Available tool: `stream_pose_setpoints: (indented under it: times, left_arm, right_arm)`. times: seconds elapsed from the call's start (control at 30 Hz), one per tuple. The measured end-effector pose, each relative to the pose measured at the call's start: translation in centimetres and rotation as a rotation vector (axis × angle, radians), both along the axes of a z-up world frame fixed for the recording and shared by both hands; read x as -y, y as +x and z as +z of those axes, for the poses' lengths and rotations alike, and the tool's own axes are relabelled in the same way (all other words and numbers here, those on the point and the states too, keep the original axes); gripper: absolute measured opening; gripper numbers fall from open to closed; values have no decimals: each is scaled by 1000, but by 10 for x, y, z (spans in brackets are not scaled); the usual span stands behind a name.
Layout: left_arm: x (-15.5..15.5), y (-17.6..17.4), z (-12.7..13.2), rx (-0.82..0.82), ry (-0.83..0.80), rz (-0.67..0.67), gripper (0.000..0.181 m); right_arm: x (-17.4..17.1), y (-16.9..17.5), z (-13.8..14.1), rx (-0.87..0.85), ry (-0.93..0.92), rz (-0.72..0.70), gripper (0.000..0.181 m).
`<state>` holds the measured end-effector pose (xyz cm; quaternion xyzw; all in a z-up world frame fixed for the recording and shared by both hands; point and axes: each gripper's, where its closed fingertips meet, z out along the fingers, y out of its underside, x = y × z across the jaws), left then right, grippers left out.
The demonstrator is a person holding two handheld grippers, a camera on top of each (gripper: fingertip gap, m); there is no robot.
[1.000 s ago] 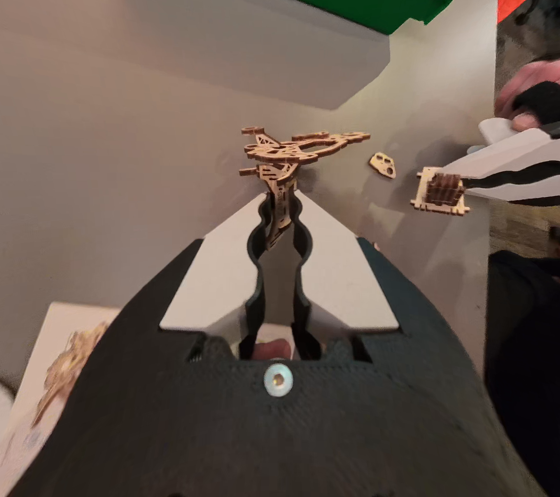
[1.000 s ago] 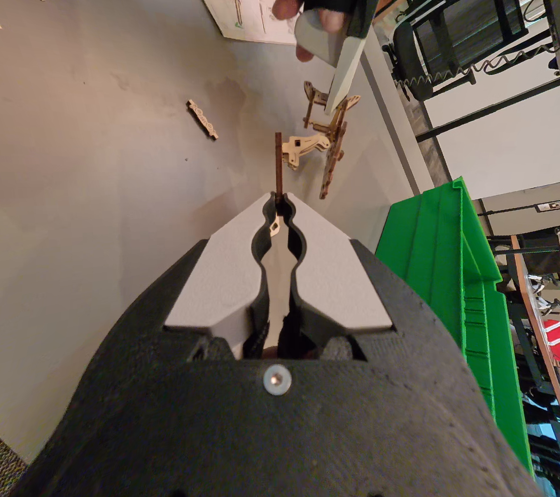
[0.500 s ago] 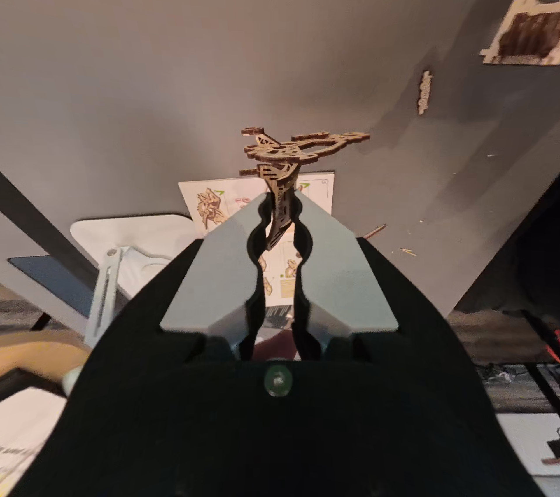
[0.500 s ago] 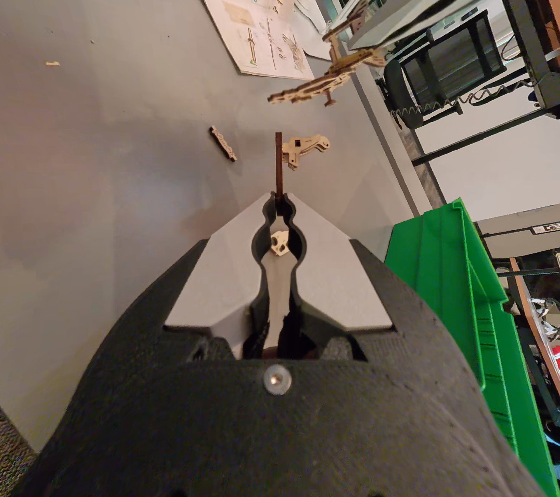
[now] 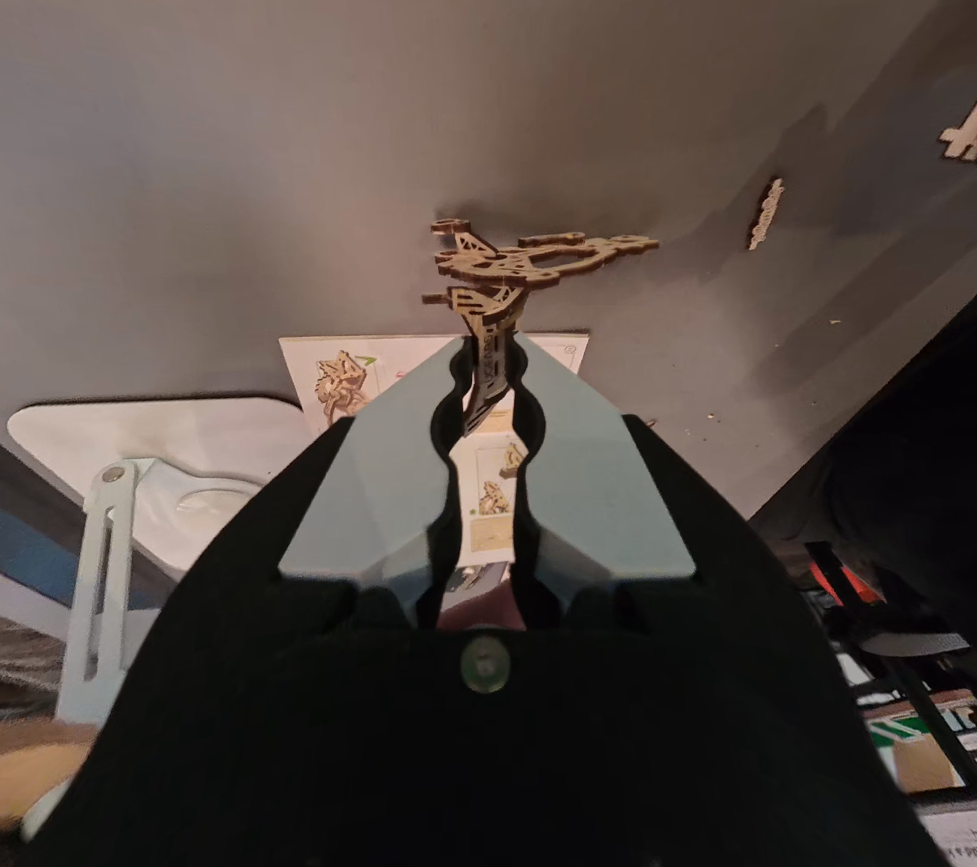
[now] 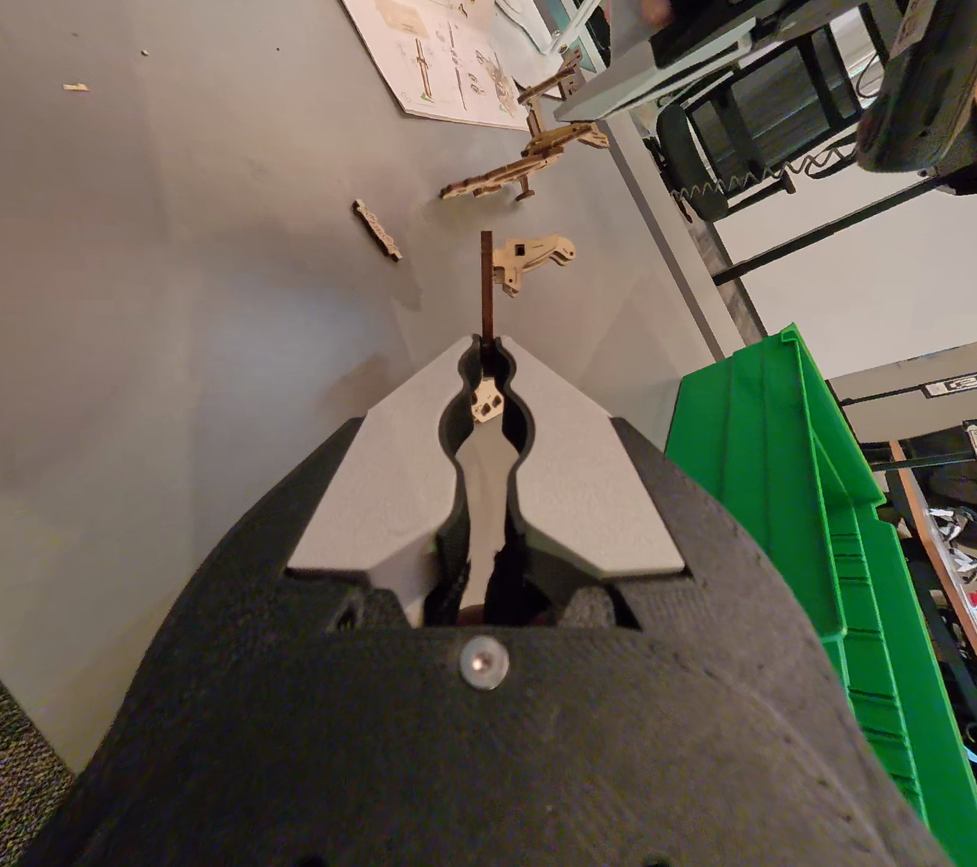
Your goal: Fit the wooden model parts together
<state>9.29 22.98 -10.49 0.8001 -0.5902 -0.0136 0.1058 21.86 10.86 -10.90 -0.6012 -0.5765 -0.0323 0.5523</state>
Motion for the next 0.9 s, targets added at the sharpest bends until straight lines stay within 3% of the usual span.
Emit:
stream_pose_setpoints:
  times: [0.03, 0.33, 0.9]
  left_arm:
    - [1, 2, -1, 20, -8, 13, 9]
    - [14, -5, -18, 107, -60, 147, 12]
    - [34, 16, -12, 338, -35, 331, 16]
  right_arm:
    - [0, -1, 0, -1, 0, 0, 1]
    - [1, -1, 0, -16, -3, 4, 1]
    - [-4, 8, -8, -28, -12, -13, 1]
